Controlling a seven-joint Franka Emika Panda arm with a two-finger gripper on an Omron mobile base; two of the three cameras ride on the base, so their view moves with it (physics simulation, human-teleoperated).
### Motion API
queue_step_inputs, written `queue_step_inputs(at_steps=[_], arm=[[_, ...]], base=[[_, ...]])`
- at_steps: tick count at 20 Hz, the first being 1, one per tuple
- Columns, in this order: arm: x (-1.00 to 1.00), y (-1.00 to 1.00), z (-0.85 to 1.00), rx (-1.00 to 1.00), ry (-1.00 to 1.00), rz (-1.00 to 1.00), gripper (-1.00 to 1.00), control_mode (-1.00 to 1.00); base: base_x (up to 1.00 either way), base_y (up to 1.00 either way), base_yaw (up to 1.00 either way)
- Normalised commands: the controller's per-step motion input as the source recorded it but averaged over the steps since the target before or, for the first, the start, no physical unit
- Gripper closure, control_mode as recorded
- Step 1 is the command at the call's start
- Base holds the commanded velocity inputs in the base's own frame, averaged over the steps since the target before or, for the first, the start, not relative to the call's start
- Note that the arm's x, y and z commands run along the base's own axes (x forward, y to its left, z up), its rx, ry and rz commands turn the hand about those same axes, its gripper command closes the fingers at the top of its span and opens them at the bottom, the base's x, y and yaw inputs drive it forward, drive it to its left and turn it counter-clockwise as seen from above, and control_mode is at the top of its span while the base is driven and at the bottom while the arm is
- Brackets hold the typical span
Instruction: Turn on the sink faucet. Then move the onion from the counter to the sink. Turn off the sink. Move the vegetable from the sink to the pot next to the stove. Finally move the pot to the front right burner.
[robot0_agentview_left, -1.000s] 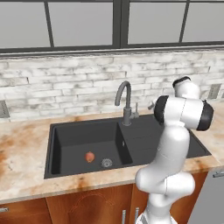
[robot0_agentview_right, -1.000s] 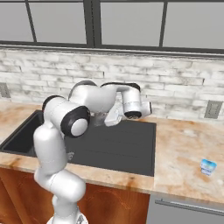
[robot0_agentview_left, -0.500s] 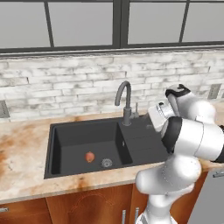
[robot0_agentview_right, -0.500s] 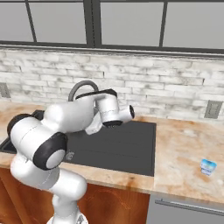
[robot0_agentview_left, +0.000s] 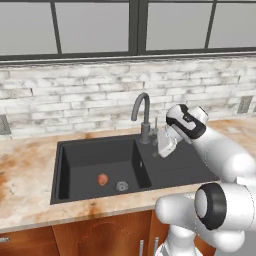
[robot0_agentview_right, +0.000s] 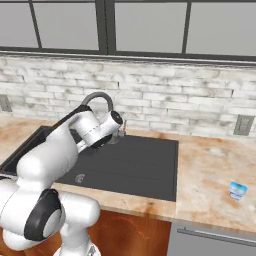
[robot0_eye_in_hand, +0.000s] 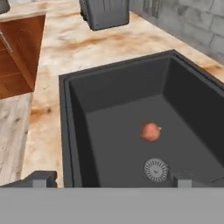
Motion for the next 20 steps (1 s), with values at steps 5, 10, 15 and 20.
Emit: queue_step_inputs(at_steps=[5, 10, 15, 20], arm=[[0.00, 0.70, -0.02, -0.19, 0.43, -0.16, -1.00, -1.00], [0.00, 0.74, -0.06, -0.13, 0.36, -0.25, -1.00, -1.00], [0.02, 0.60, -0.15, -0.11, 0.27, -0.24, -1.00, -1.00], [0.08, 0.08, -0.18, -0.12, 0.01, 0.00, -1.00, -1.00]], base=[[0.00, 0.00, 0.00], [0.00, 0.00, 0.00], [0.00, 0.00, 0.00], [0.00, 0.00, 0.00]])
